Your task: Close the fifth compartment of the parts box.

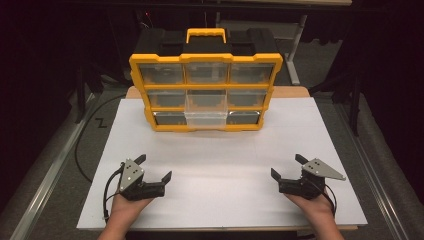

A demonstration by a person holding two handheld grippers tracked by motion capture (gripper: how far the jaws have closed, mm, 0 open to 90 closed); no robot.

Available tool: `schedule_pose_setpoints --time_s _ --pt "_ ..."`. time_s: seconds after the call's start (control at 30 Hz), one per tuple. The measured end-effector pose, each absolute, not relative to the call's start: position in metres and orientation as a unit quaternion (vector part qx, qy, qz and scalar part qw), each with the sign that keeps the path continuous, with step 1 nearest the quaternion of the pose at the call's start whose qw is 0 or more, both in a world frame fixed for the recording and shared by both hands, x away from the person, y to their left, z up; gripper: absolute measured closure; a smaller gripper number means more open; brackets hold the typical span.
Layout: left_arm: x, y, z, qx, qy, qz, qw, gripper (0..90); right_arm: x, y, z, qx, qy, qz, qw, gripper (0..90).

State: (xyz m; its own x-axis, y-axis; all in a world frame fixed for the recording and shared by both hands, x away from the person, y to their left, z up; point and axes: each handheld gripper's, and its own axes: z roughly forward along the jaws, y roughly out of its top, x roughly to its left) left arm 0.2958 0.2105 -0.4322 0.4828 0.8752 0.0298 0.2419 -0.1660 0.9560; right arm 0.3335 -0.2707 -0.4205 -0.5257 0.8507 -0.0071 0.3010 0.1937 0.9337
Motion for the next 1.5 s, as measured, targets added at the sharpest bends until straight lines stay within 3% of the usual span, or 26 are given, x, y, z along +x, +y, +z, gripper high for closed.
schedule_pose_setpoints --time_s 1.5 --pt "0.297 0.220 -0.433 0.687 0.420 0.297 0.513 0.6 0.336 -0.283 -0.428 0.416 0.713 0.483 0.292 1.1"
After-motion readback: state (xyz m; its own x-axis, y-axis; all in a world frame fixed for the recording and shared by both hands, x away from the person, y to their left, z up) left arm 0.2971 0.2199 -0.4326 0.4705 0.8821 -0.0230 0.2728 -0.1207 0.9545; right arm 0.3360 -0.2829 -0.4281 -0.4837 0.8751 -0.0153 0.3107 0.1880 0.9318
